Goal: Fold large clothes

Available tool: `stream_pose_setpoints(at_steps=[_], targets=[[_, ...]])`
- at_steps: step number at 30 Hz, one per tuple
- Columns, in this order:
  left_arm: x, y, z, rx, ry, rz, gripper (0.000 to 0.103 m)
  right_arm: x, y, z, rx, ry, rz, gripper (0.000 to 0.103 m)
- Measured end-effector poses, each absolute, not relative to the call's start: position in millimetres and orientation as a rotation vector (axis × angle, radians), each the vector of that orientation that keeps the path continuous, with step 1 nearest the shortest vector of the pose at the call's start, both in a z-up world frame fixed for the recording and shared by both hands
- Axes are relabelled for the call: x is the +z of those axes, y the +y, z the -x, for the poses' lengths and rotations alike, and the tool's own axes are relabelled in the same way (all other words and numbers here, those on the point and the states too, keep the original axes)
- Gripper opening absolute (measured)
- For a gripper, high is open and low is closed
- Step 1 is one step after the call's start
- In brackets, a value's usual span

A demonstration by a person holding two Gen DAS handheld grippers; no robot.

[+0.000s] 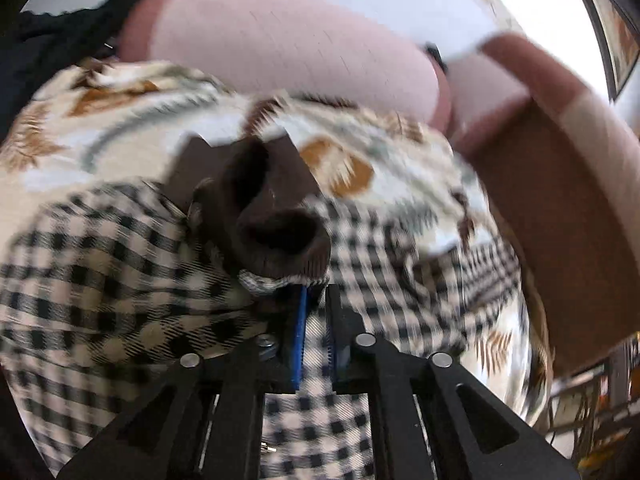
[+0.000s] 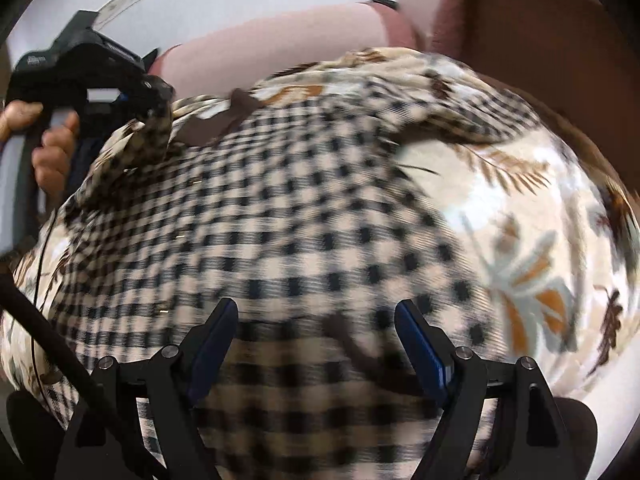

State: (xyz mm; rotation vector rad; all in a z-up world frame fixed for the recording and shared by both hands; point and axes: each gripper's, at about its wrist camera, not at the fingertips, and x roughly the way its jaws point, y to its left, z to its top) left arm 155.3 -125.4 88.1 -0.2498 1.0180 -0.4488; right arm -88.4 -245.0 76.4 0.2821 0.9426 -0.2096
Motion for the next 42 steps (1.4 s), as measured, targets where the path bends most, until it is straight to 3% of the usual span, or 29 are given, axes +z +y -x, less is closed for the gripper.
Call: stream_pose_setpoints(at_steps=[3, 8, 17, 24, 25, 26, 27, 28, 35, 42], targets=[[80.3, -129.7, -139.8, -0.518, 1.064, 0.252, 0.034, 74.4, -263.9, 95.2, -0.244, 0.945, -0.324, 0.085], [97.3, -89.4, -96.5, -0.544, 1.02, 0.262, 0.053, 84.2, -277.6, 82.0, -0.22, 0.925, -0.365, 0.085], [83.7, 27.6, -42.2, -0.189, 0.936, 0.164, 0.056, 98.3, -247.5, -36.6, -0.041, 0.859, -0.342, 0.085], [66.9, 84.9, -38.0, -0.057, 0.939, 0.252, 0.056, 49.0, -228.5, -150.6, -0.027, 1.024, -0.418, 0.084], [68.0, 90.0, -38.7, -0.048, 0.933, 0.259, 0.056, 45.0, -227.7, -157.7, -0.022, 1.033, -0.433, 0.072], [70.7, 94.9, -39.3, -0.041, 0.921, 0.263, 0.056, 43.4, -227.2, -163.0, 0.013, 1.04, -0.465, 0.033], [74.2, 98.4, -40.8, -0.036, 0.907, 0.26, 0.056, 43.8, -227.1, -165.8, 0.048, 1.053, -0.491, 0.013], [77.8, 99.8, -42.4, -0.033, 0.897, 0.255, 0.055, 47.1, -228.3, -166.1, 0.076, 1.051, -0.513, 0.008], [90.2, 85.0, -80.7, -0.025, 0.845, 0.228, 0.056, 79.5, -279.5, -135.9, -0.04, 0.973, -0.447, 0.008], [41.2, 49.3, -123.4, 0.009, 0.969, 0.166, 0.056, 36.5, -324.6, -117.0, -0.11, 1.048, -0.517, 0.008]])
